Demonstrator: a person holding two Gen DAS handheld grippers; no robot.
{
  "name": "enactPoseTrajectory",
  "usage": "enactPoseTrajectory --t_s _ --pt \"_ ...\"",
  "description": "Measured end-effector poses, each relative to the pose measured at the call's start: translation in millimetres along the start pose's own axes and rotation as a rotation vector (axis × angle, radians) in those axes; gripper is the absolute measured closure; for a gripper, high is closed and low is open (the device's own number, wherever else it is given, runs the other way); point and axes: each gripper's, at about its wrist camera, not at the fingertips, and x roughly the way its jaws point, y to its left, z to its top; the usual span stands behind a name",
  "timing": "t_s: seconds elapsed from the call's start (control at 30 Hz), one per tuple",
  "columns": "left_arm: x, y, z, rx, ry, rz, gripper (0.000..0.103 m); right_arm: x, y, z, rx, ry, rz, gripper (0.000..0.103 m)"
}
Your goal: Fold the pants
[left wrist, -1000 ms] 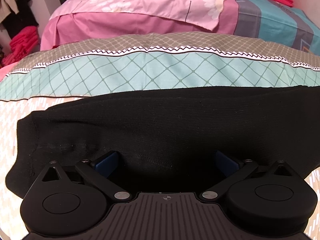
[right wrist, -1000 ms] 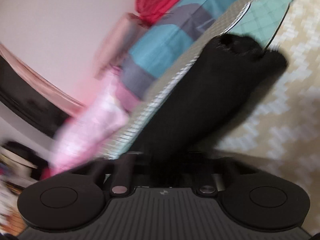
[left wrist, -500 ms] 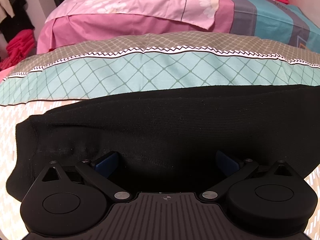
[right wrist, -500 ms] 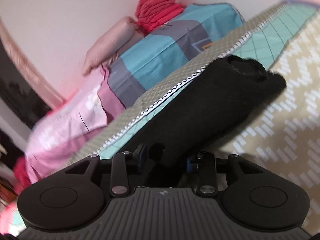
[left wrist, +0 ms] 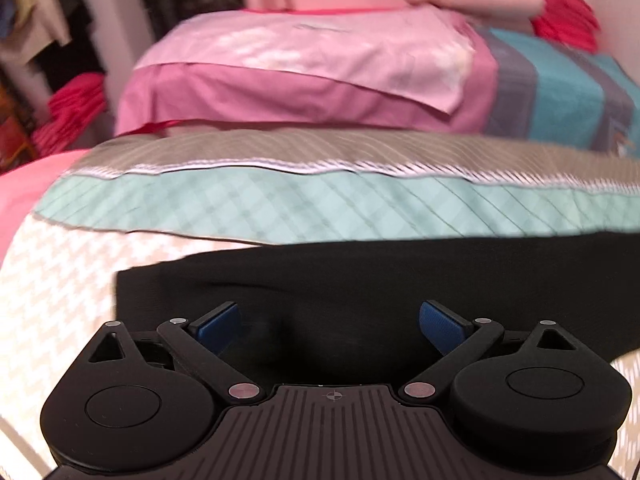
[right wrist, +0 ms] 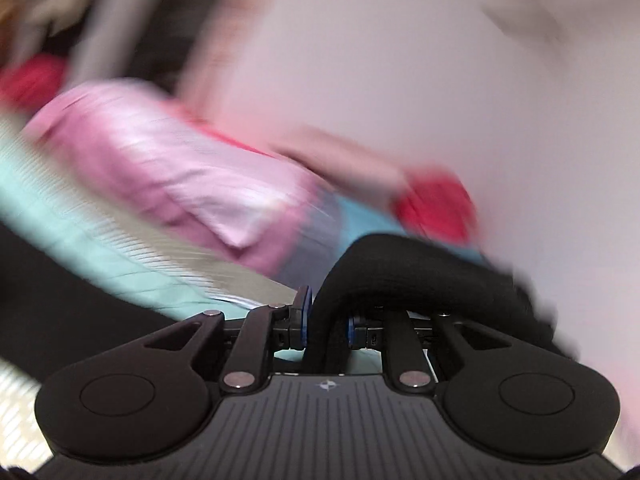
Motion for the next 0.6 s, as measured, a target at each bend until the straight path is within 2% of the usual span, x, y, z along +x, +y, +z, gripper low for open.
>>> enactPoseTrajectory --t_s 0.07,0.13,0.17,0.23,0.4,0.5,0.57,0.6 --pt "-2.4 12.9 0.1 -0.041 -0.007 0.018 0.0 -9.2 60.4 -7.4 -0.265 -0.06 0.07 0.084" --pt "-2.6 22.2 0.0 -0.058 -0.007 0.034 0.0 -7.4 109.2 -24.6 -0.484 -0.03 0.144 0.084" --pt "-2.5 25.1 0.0 -0.058 -0.004 0.038 0.0 -7.0 122.8 -32.3 -0.539 -0.018 0.171 0.084" --pt "-3.8 27.6 -0.9 -0.051 -0.006 0.039 0.0 -8.7 130.4 -39.1 -0.585 -0.046 0.166 0.085" --pt "-11.4 23.2 -0.2 -0.039 -0.035 0.033 0.0 -5.1 110.9 -37.8 -0.547 -0.07 0.165 0.087" --pt "-12.6 8.1 7.4 -0.054 -0.052 -0.024 0.0 -2.2 120.1 -46.8 -0.615 -0.054 0.182 0.086" --pt "-8.7 -13.0 12.6 -0.059 -0.057 -0.08 0.0 -1.9 128.3 -52.0 -0.613 -0.053 0.154 0.085" --pt "-4.9 -26.6 13.0 -0.046 -0.055 -0.115 0.0 -2.4 130.1 -52.7 -0.604 -0.053 0.139 0.077"
